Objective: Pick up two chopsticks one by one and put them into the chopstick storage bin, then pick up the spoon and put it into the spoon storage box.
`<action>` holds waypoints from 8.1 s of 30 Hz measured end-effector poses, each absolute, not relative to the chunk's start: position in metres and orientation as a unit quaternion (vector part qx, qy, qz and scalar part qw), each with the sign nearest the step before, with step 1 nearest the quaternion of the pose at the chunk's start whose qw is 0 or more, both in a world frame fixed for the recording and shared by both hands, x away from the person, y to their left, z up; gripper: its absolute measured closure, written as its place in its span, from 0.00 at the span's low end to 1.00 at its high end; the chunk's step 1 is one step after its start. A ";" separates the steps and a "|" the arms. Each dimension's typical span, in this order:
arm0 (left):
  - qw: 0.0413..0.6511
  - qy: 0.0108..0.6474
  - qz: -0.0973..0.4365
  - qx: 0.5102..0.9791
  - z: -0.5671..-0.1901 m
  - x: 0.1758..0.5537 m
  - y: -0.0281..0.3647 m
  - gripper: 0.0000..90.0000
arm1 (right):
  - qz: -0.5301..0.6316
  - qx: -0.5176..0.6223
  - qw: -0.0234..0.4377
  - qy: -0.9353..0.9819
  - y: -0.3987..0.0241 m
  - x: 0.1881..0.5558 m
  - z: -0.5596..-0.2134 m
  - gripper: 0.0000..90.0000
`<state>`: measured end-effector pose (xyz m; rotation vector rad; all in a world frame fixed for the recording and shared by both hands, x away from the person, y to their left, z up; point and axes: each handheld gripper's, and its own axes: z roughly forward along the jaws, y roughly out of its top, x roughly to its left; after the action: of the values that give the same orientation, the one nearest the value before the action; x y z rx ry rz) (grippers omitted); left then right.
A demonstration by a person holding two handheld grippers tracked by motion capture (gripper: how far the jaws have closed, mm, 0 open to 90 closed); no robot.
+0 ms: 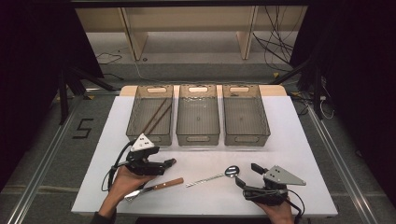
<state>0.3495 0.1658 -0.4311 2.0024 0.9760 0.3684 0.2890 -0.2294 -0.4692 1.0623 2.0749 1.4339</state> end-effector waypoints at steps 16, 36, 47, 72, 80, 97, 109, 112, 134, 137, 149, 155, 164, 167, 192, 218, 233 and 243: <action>0.430 0.390 0.125 0.805 -0.445 0.339 0.160 0.25 | 0.509 0.389 0.187 0.745 -0.229 0.292 -0.471 0.26; 0.424 0.382 0.112 0.814 -0.458 0.327 0.152 0.24 | 0.451 0.341 0.146 0.812 -0.232 0.311 -0.458 0.26; 0.432 0.384 0.117 0.808 -0.460 0.321 0.157 0.24 | 0.414 0.402 0.078 0.813 -0.234 0.346 -0.458 0.36; 0.437 0.388 0.118 0.803 -0.462 0.316 0.164 0.24 | 0.353 0.431 0.021 0.830 -0.216 0.380 -0.480 0.50; 0.436 0.389 0.117 0.803 -0.462 0.316 0.164 0.24 | 0.344 0.426 0.021 0.837 -0.213 0.380 -0.482 0.52; 0.435 0.387 0.118 0.804 -0.462 0.315 0.164 0.24 | 0.322 0.413 0.047 0.851 -0.208 0.372 -0.481 0.79; 0.435 0.387 0.121 0.804 -0.461 0.315 0.164 0.24 | 0.325 0.401 0.056 0.855 -0.211 0.366 -0.475 0.93; 0.435 0.388 0.121 0.804 -0.462 0.315 0.164 0.24 | 0.324 0.393 0.055 0.859 -0.211 0.364 -0.475 0.94; 0.436 0.390 0.120 0.802 -0.463 0.316 0.165 0.24 | 0.381 0.358 0.015 0.852 -0.221 0.357 -0.459 0.99; 0.436 0.391 0.121 0.802 -0.463 0.316 0.166 0.25 | 0.385 0.352 0.017 0.853 -0.222 0.355 -0.455 0.99; 0.438 0.395 0.121 0.798 -0.463 0.317 0.169 0.24 | 0.400 0.341 0.021 0.851 -0.233 0.347 -0.441 0.99; 0.440 0.398 0.122 0.796 -0.463 0.317 0.170 0.24 | 0.415 0.346 0.025 0.841 -0.239 0.345 -0.437 0.99; 0.441 0.400 0.127 0.793 -0.462 0.317 0.174 0.24 | 0.449 0.362 0.054 0.815 -0.247 0.344 -0.423 0.99; 0.439 0.401 0.129 0.794 -0.463 0.318 0.175 0.24 | 0.462 0.366 0.067 0.805 -0.248 0.344 -0.417 0.99; 0.446 0.407 0.133 0.786 -0.465 0.315 0.180 0.24 | 0.502 0.390 0.096 0.765 -0.236 0.373 -0.385 1.00; 0.468 0.420 0.091 0.772 -0.464 0.317 0.181 0.24 | 0.479 0.440 0.129 0.749 -0.191 0.479 -0.347 1.00; 0.464 0.402 0.118 0.781 -0.460 0.312 0.176 0.24 | 0.490 0.487 0.130 0.711 -0.199 0.526 -0.324 1.00; 0.477 0.401 0.122 0.772 -0.460 0.310 0.178 0.24 | 0.470 0.496 0.131 0.718 -0.183 0.545 -0.329 1.00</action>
<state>0.3101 0.1782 -0.4602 1.8870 0.9797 0.2992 0.5453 -0.1834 -0.3293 1.4407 2.0858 1.3634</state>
